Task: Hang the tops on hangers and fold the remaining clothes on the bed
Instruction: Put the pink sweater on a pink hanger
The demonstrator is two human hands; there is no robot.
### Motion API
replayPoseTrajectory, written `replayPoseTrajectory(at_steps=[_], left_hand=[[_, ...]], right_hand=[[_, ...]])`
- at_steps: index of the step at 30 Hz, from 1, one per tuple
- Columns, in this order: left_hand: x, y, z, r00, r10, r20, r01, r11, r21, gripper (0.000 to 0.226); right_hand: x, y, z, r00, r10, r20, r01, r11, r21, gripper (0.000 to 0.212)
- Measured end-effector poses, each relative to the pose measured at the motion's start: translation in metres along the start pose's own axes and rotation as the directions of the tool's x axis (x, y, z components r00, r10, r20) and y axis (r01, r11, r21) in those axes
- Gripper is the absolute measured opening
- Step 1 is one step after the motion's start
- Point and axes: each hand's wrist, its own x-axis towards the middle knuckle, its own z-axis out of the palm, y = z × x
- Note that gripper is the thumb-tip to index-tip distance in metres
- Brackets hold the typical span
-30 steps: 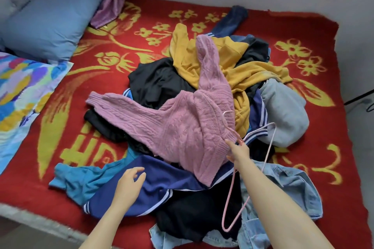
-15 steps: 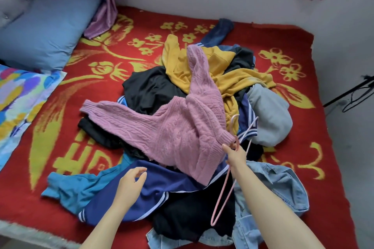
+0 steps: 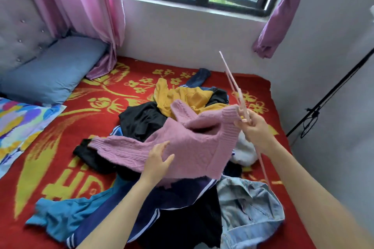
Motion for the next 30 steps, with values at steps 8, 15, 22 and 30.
replayPoseTrajectory(at_steps=[8,15,22,30], left_hand=[[0.018,0.139,-0.031,0.912,0.395,0.112,-0.366,0.906,-0.21,0.079],[0.02,0.193,-0.037,0.923,0.385,-0.012,-0.306,0.714,-0.63,0.018],[0.002,0.26,-0.115,0.758,0.599,-0.259,-0.652,0.696,-0.3,0.036],[-0.01,0.183,-0.14,0.827,0.557,-0.069,-0.561,0.825,-0.072,0.032]], right_hand=[[-0.036,-0.128,-0.034,0.968,-0.216,0.126,0.203,0.973,0.109,0.016],[-0.05,-0.154,-0.068,0.957,-0.269,-0.105,0.272,0.962,0.019,0.015],[-0.05,-0.182,-0.088,0.916,-0.345,-0.205,0.333,0.938,-0.092,0.017],[-0.047,-0.121,-0.017,0.971,-0.235,-0.054,0.239,0.967,0.086,0.015]])
